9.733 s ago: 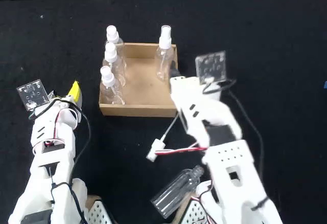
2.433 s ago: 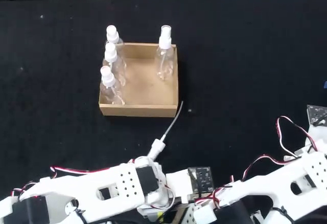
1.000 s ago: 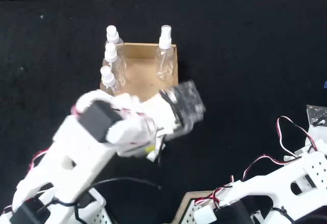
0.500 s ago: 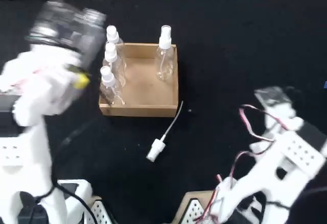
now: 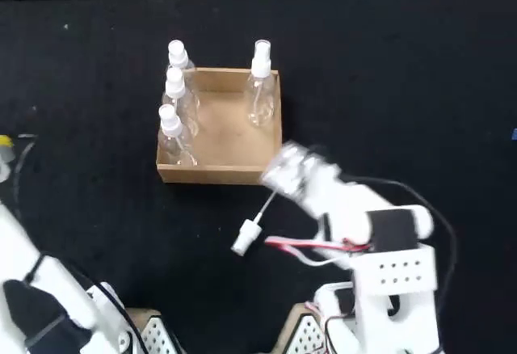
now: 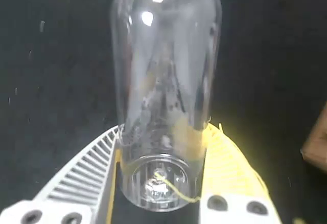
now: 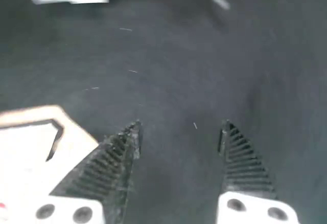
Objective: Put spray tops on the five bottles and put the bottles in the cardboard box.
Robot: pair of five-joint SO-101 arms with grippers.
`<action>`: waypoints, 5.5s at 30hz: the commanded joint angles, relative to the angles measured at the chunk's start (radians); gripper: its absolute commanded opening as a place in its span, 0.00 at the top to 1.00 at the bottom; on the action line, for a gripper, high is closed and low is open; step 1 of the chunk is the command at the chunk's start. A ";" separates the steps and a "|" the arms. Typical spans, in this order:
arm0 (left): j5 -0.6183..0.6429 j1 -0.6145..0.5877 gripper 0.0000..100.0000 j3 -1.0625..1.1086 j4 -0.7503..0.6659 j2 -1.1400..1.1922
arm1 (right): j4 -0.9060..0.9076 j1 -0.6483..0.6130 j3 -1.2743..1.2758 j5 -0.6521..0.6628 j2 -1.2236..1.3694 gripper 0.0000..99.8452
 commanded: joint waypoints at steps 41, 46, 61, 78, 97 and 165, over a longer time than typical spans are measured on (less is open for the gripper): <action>0.133 -0.354 0.91 0.407 -0.493 0.002 | -0.658 -0.499 0.090 0.318 0.768 0.83; 0.140 -0.346 0.91 0.397 -0.496 0.000 | -0.660 -0.460 0.088 0.173 0.766 0.99; 0.141 -0.107 0.91 0.280 -0.333 -0.098 | -0.560 -0.282 0.031 -0.229 0.481 0.99; 0.256 0.338 0.91 0.329 -0.370 -0.526 | -0.560 0.743 -0.309 -0.364 0.989 0.95; 0.276 0.713 0.91 0.321 -0.629 -0.523 | -0.407 0.919 -0.404 0.055 1.178 0.82; 0.169 1.047 0.91 0.403 -0.875 -0.528 | -0.259 0.608 -0.756 -0.671 0.437 0.99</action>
